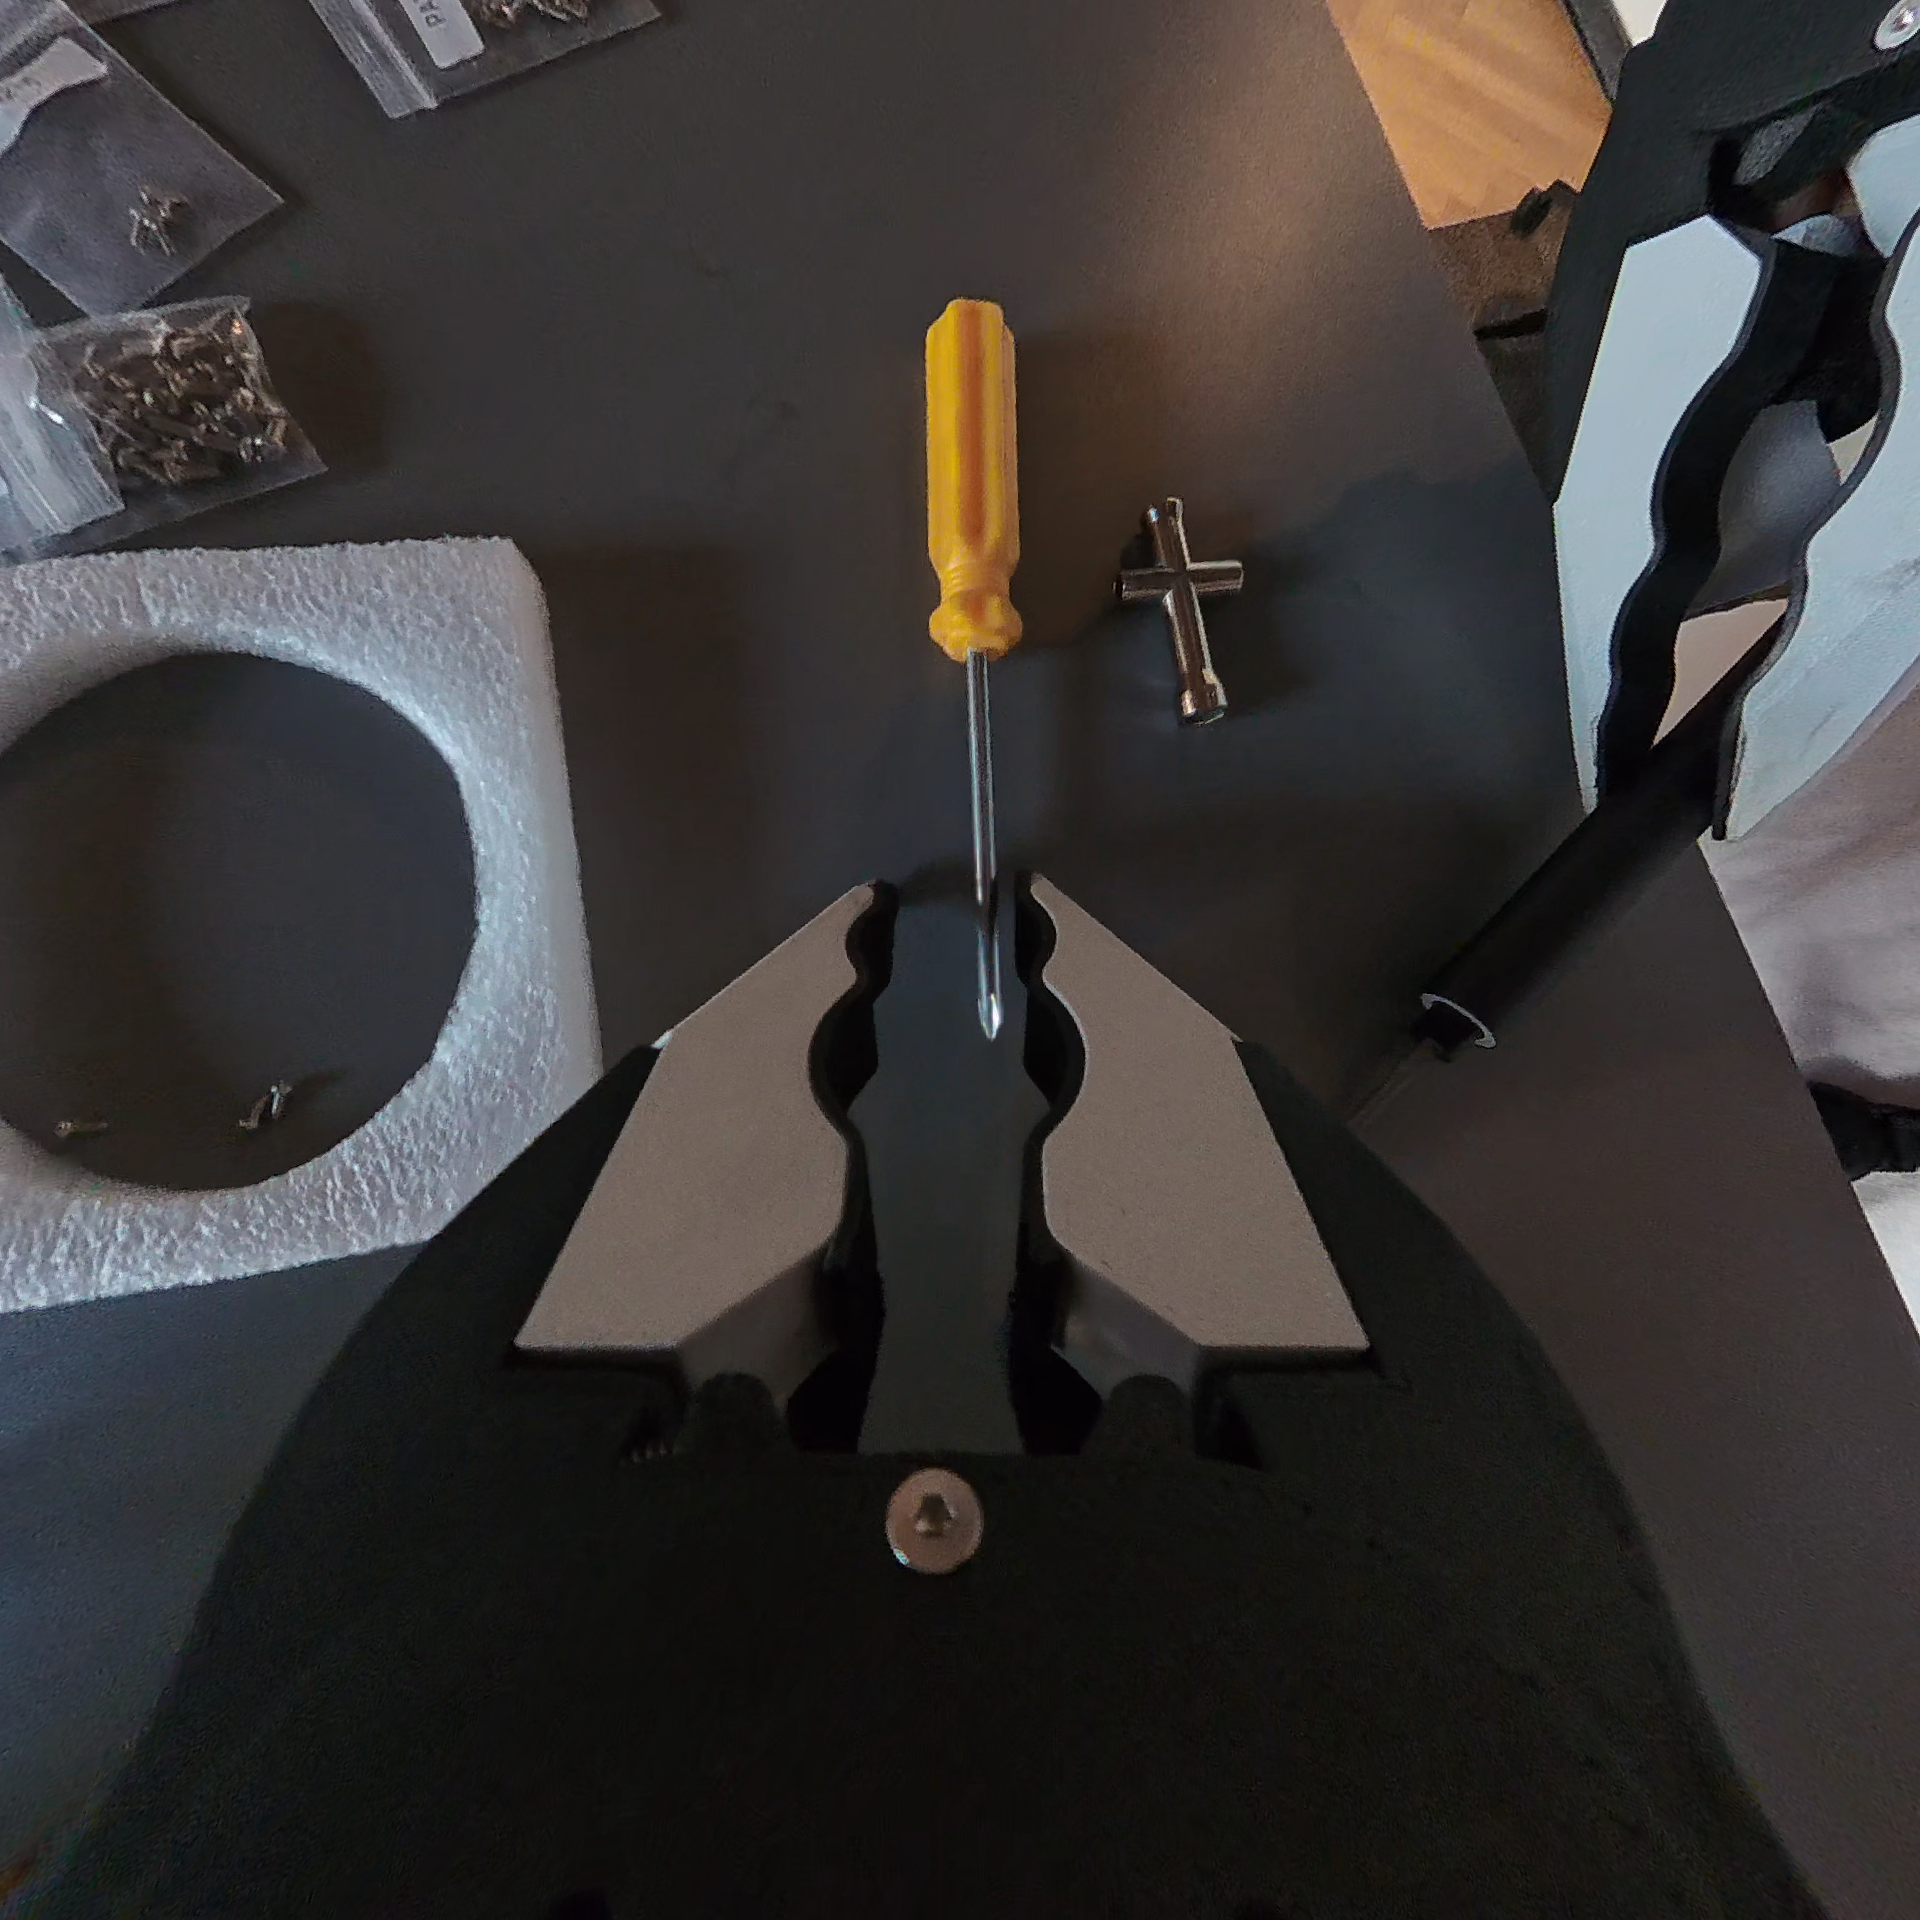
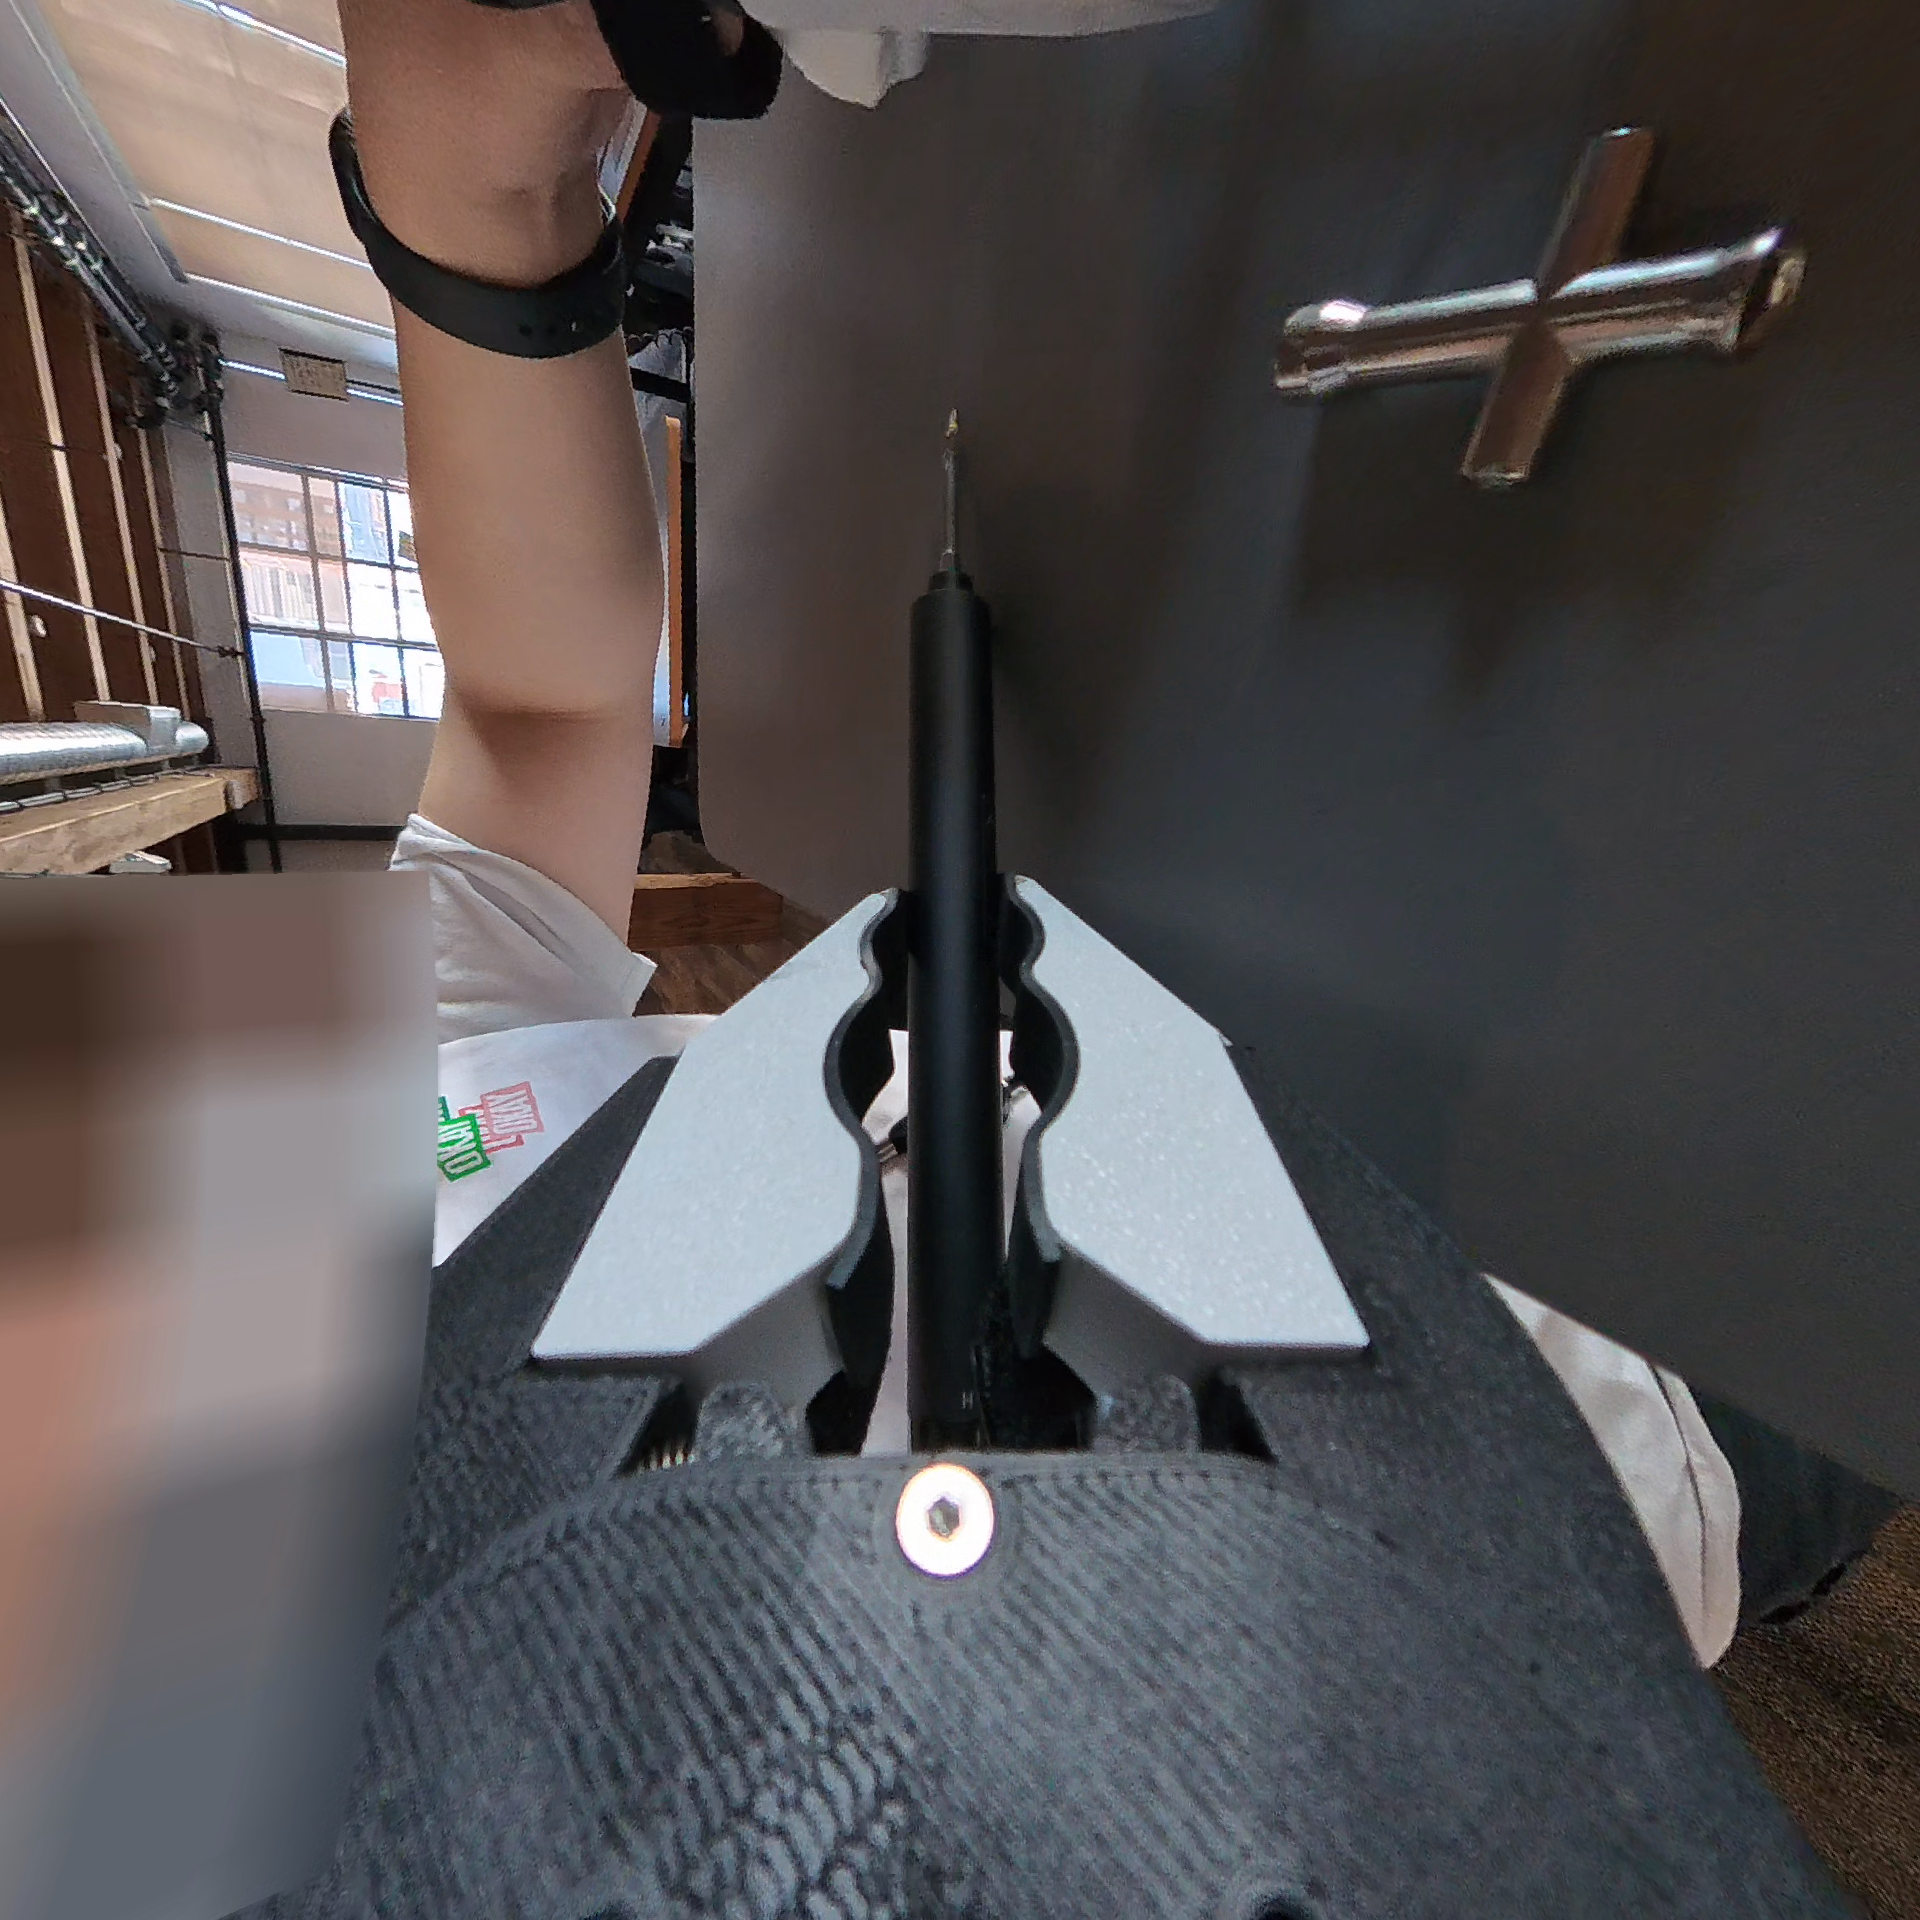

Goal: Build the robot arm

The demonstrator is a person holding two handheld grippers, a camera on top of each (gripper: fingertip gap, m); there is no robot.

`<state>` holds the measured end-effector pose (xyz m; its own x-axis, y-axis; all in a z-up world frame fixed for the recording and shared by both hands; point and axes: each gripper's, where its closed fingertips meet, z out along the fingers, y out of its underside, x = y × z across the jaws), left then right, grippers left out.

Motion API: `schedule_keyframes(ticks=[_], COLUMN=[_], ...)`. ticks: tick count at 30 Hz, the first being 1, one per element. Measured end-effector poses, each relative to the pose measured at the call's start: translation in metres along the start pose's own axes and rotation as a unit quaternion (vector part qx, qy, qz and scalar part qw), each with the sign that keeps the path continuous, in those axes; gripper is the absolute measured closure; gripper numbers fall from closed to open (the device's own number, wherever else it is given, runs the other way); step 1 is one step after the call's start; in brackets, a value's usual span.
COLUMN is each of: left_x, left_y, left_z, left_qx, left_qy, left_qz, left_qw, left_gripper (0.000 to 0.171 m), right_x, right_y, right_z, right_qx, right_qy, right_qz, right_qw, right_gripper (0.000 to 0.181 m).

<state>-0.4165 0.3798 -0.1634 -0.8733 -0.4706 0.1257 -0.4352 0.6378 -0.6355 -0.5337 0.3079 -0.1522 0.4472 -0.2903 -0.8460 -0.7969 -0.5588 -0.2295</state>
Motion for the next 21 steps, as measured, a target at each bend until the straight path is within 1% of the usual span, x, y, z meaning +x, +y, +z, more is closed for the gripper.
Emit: schedule_keyframes(ticks=[5, 11, 13, 15, 17, 21], left_x=[-0.004, -0.005, -0.002, 0.003, 0.012, 0.032], left_y=[0.004, 0.008, 0.008, 0.010, 0.011, 0.015], left_z=[-0.006, -0.012, -0.016, -0.024, -0.036, -0.070], left_qx=[0.004, 0.004, 0.012, 0.033, 0.072, 0.174], left_qy=[-0.012, -0.019, -0.015, -0.004, 0.019, 0.075], left_qz=[-0.005, -0.005, -0.007, -0.016, -0.044, -0.123], left_qw=[1.000, 1.000, 1.000, 0.999, 0.996, 0.974], left_gripper=[0.144, 0.142, 0.142, 0.142, 0.143, 0.144], right_x=[0.000, 0.001, 0.001, 0.000, -0.001, 0.006], right_y=[0.001, 0.004, 0.004, 0.005, 0.003, -0.004], right_z=[0.002, -0.001, -0.003, -0.005, -0.008, -0.016], right_qx=[-0.003, 0.000, 0.000, -0.003, -0.001, 0.001], right_qy=[0.002, 0.002, 0.003, 0.005, 0.008, 0.036], right_qz=[0.002, 0.005, 0.000, -0.012, -0.030, -0.083], right_qw=[1.000, 1.000, 1.000, 1.000, 1.000, 0.996], right_gripper=[0.166, 0.166, 0.166, 0.166, 0.166, 0.166])
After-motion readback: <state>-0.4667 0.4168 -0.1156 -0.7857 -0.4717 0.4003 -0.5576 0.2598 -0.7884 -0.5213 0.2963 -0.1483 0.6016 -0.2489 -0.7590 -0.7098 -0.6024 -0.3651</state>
